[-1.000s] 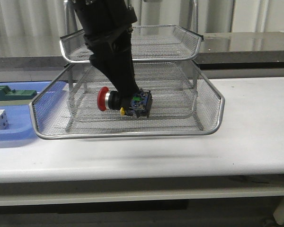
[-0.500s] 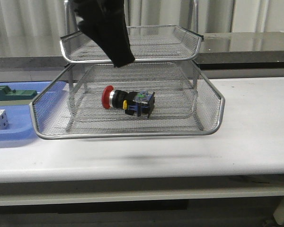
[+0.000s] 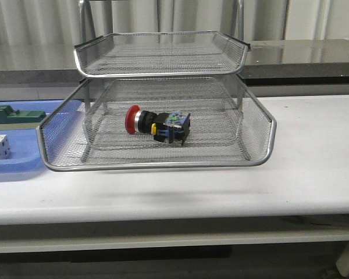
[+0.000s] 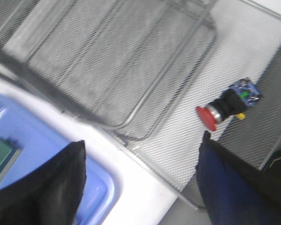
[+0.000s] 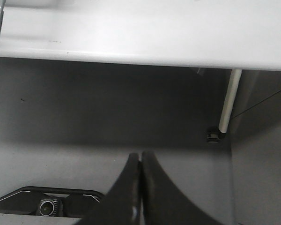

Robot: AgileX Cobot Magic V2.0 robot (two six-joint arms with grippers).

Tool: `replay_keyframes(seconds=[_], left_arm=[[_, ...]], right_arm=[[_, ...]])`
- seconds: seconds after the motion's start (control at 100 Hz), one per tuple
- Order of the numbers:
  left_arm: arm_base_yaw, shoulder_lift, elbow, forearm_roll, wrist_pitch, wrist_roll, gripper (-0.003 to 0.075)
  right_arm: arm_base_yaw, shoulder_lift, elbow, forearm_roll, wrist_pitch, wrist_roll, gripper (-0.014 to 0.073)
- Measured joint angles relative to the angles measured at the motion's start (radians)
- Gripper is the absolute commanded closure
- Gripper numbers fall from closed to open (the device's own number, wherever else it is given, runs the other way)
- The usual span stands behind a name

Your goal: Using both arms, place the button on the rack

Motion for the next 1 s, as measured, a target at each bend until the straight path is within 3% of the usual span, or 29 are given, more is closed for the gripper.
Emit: replay_keyframes(seconds=[0.17, 0.38, 0.61, 1.0], left_arm=[[0.119, -0.068, 0.003, 0.051, 0.056, -0.100, 0.0239], [0.153, -0.189, 0.130, 0.193, 0.065, -0.226, 0.0239], [0.155, -0.372, 0.413, 0.309, -0.047, -0.410, 0.0239], [0.155, -0.723, 0.907, 0.322, -0.184, -0.609, 0.0240]], right_arm=[[0.000, 0.000, 0.000, 0.000, 0.000, 0.000, 0.0664], [0.000, 0.000, 0.000, 0.000, 0.000, 0.000, 0.0664], [0.000, 0.000, 0.000, 0.000, 0.000, 0.000, 0.0664], [0.000, 0.000, 0.000, 0.000, 0.000, 0.000, 0.0664]])
